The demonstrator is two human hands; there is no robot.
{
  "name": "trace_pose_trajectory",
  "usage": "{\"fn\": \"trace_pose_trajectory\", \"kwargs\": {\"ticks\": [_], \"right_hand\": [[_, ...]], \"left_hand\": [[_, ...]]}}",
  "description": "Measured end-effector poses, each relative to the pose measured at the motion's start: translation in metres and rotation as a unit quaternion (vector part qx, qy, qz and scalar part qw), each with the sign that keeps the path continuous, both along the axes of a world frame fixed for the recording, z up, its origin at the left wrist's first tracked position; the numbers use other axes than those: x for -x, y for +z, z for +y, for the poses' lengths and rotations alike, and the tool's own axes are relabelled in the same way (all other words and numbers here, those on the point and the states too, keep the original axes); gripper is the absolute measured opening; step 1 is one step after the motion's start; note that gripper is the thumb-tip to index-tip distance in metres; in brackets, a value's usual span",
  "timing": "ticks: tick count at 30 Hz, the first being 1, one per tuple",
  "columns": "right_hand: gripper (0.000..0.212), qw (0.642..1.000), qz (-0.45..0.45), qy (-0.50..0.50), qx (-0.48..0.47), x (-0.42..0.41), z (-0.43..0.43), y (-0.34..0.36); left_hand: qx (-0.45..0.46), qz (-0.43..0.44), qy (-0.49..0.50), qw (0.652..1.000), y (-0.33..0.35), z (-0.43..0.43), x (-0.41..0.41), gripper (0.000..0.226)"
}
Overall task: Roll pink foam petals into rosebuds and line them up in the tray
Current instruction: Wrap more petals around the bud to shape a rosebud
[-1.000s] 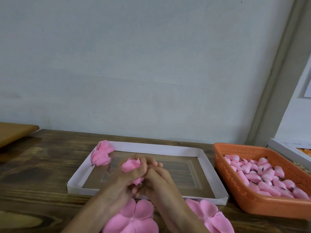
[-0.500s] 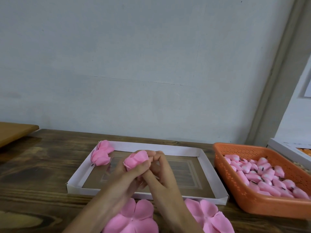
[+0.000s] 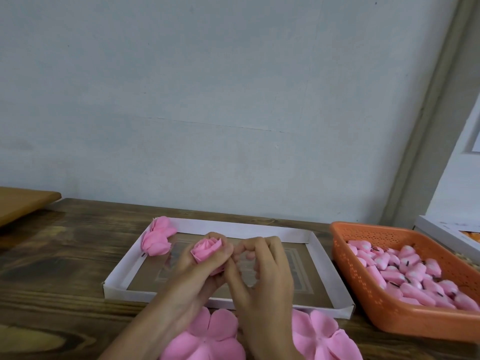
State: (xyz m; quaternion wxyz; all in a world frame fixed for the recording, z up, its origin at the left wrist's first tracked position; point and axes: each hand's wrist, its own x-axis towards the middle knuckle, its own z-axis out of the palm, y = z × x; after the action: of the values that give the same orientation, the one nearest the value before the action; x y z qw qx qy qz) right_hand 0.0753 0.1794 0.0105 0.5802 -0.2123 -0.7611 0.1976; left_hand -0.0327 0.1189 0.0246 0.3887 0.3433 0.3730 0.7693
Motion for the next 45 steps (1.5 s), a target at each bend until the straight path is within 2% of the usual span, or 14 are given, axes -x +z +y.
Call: {"fn": "trace_pose_trajectory", "kwargs": {"ticks": [5, 10, 15, 20, 25, 29, 31, 33, 35, 38, 42, 45], "right_hand": [[0.016, 0.999, 0.000, 0.051, 0.010, -0.001, 0.004, 0.004], [0.012, 0.996, -0.007, 0.083, 0.024, 0.000, 0.004, 0.004], [0.015, 0.995, 0.003, 0.096, 0.035, -0.001, 0.004, 0.005], [0.017, 0.987, -0.016, 0.152, 0.054, -0.002, 0.004, 0.008], [0.017, 0.984, -0.037, 0.165, 0.052, -0.002, 0.005, 0.008], [0.012, 0.980, -0.026, 0.185, 0.061, 0.000, 0.004, 0.008], [0.010, 0.979, -0.023, 0.193, 0.062, 0.000, 0.003, 0.008], [0.010, 0.980, -0.015, 0.191, 0.058, 0.000, 0.002, 0.008], [0.012, 0.982, -0.005, 0.181, 0.053, 0.001, 0.001, 0.008], [0.026, 0.989, 0.012, 0.142, 0.044, 0.001, -0.001, 0.006], [0.040, 0.998, 0.014, 0.060, 0.009, 0.001, -0.002, 0.002], [0.042, 0.999, 0.018, 0.022, 0.014, 0.001, -0.005, 0.000]], "left_hand": [[0.012, -0.002, -0.004, 1.000, 0.002, -0.002, 0.000, 0.042], [0.006, 0.024, -0.029, 0.999, 0.001, -0.004, 0.000, 0.033], [-0.004, 0.030, -0.047, 0.998, -0.001, -0.004, 0.001, 0.039], [-0.010, 0.015, -0.072, 0.997, -0.003, -0.004, 0.004, 0.062], [-0.009, 0.014, -0.092, 0.996, -0.006, -0.005, 0.009, 0.053], [0.001, -0.004, -0.081, 0.997, -0.007, -0.004, 0.009, 0.066], [-0.001, -0.008, -0.075, 0.997, -0.007, -0.004, 0.008, 0.059], [0.001, -0.012, -0.070, 0.997, -0.007, -0.004, 0.007, 0.047], [-0.005, -0.015, -0.075, 0.997, -0.007, -0.005, 0.005, 0.045], [-0.008, -0.005, -0.094, 0.996, -0.005, -0.007, 0.003, 0.047], [0.025, 0.020, -0.065, 0.997, -0.004, -0.008, 0.001, 0.038], [0.038, 0.032, -0.026, 0.998, -0.005, -0.007, -0.001, 0.052]]}}
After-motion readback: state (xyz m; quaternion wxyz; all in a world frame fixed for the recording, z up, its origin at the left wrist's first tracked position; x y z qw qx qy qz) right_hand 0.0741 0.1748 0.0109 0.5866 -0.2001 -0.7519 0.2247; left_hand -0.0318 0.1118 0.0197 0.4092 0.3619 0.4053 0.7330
